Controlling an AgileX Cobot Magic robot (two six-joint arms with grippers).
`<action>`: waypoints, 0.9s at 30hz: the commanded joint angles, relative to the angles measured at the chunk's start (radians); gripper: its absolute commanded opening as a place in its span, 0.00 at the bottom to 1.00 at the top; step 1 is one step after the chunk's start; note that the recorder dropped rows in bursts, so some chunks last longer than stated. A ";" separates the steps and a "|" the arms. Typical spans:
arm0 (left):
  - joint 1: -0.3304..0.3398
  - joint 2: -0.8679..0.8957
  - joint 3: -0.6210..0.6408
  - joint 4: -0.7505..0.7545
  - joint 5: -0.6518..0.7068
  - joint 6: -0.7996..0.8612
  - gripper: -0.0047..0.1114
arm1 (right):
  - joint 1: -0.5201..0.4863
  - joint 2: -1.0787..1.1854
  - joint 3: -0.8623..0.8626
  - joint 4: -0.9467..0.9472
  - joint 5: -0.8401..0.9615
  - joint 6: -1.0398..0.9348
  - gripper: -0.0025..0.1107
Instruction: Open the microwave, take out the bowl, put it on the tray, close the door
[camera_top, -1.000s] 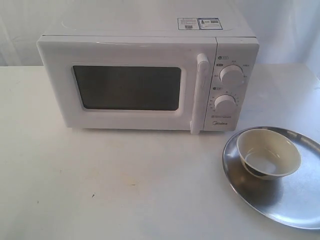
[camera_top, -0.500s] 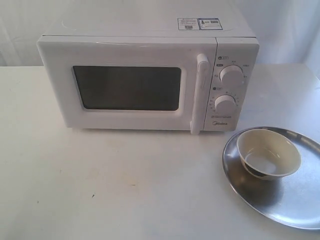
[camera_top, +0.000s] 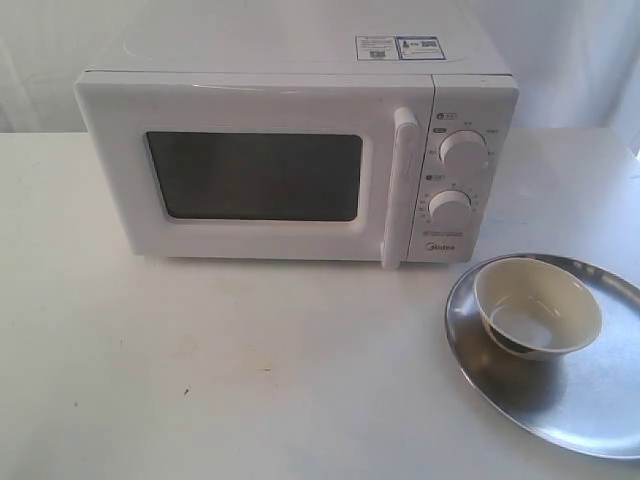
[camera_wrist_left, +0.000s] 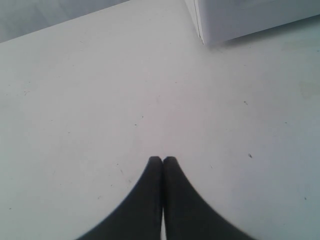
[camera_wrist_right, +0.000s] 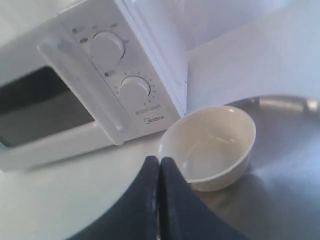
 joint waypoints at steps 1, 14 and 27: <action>-0.004 -0.003 0.002 -0.004 0.000 -0.006 0.04 | 0.018 -0.006 0.005 0.014 -0.001 -0.486 0.02; -0.004 -0.003 0.002 -0.004 0.000 -0.006 0.04 | 0.018 -0.006 0.005 0.107 0.006 -0.692 0.02; -0.004 -0.003 0.002 -0.004 0.000 -0.006 0.04 | 0.018 -0.006 0.005 0.107 0.008 -0.593 0.02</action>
